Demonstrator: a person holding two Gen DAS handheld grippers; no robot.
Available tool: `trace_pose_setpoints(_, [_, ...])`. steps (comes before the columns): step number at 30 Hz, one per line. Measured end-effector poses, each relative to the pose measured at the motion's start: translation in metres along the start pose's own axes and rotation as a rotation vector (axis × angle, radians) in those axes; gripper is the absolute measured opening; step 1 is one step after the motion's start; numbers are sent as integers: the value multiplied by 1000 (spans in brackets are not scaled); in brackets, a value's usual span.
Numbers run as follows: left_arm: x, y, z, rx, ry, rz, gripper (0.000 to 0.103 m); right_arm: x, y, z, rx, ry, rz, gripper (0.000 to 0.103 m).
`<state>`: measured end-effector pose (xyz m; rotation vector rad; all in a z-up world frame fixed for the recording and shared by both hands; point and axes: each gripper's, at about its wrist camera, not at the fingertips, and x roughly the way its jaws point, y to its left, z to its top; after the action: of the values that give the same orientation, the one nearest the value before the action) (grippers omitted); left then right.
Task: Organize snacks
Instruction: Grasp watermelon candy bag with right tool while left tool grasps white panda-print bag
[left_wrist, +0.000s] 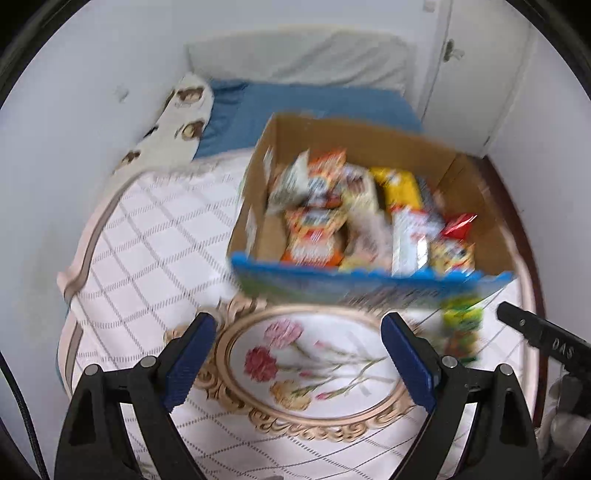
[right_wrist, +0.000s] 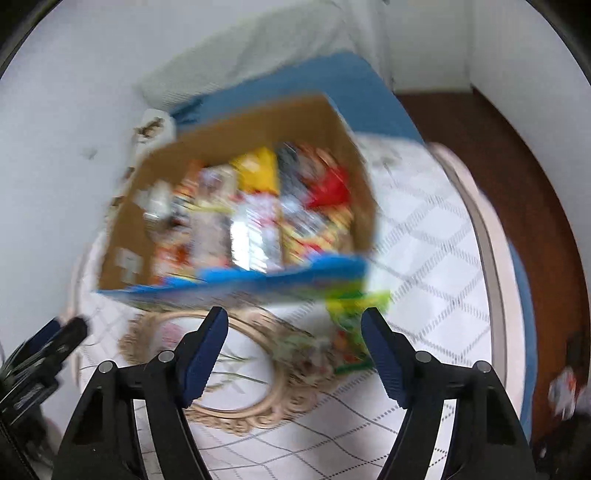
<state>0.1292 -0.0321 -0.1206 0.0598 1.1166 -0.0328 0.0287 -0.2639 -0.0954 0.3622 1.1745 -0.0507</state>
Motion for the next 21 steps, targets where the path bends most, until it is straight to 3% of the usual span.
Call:
trace_pose_setpoints(8, [64,-25,-37,40,160,34,92,98,-46,-18,37,175,-63,77])
trace_pose_setpoints(11, [79,-41,-45,56,224,16,92,126,-49,-23,25,225,-81,57])
trace_pose_setpoints(17, [87,-73,-49,113,268,-37,92,124,-38,-44,-29,240,-20,53])
trace_pose_setpoints(21, [98,-100,-49,146,316,-86,92,106,-65,-56,37,230,8,53])
